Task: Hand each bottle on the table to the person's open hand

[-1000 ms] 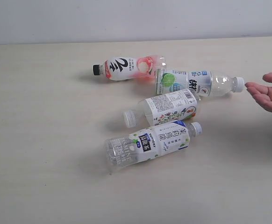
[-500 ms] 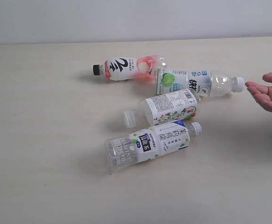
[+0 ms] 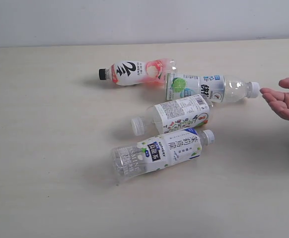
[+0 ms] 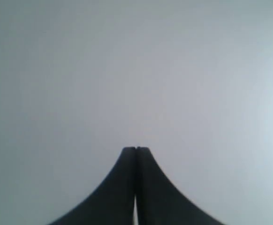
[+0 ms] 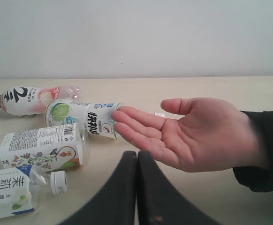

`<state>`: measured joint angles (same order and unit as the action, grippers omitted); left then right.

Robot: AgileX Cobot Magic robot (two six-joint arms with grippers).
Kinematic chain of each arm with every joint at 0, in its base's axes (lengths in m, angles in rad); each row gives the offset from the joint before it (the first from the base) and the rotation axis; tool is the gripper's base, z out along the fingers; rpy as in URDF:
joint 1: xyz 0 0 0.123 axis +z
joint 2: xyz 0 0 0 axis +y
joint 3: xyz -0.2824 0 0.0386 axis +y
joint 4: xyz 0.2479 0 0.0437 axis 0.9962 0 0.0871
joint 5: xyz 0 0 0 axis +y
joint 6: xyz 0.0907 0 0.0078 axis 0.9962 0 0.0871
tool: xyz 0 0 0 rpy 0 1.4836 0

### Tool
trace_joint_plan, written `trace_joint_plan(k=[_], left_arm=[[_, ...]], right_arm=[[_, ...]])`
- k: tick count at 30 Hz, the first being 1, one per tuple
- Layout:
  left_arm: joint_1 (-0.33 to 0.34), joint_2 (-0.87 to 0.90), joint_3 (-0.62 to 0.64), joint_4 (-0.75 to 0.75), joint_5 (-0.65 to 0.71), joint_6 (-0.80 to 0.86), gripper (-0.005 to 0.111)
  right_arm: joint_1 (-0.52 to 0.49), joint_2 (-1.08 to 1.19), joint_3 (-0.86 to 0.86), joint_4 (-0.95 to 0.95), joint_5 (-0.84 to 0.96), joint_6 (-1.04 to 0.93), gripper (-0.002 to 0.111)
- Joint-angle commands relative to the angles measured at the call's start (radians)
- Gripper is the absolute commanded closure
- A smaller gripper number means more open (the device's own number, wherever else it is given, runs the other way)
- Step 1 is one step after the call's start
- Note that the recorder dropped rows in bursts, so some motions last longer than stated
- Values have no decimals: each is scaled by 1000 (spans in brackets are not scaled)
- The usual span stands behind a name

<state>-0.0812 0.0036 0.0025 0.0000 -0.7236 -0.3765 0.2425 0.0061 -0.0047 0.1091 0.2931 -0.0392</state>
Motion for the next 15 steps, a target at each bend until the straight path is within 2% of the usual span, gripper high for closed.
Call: trace_joint_plan(k=[1,6,12,15], left_arm=[[2,34,-88,115,-109,-51,107],[2,205,-270,172,63,-75,107],[2,613,-529,209,260,-87,107],[2,845,-689,368,370,-208,107]], right_arm=[[-6,-6,5,-2,-6,1,108],[-6,-6,5,-2,-6,1,108],[-6,-6,5,-2,-6,1,108],[-6,-6,5,-2,-6,1,108]])
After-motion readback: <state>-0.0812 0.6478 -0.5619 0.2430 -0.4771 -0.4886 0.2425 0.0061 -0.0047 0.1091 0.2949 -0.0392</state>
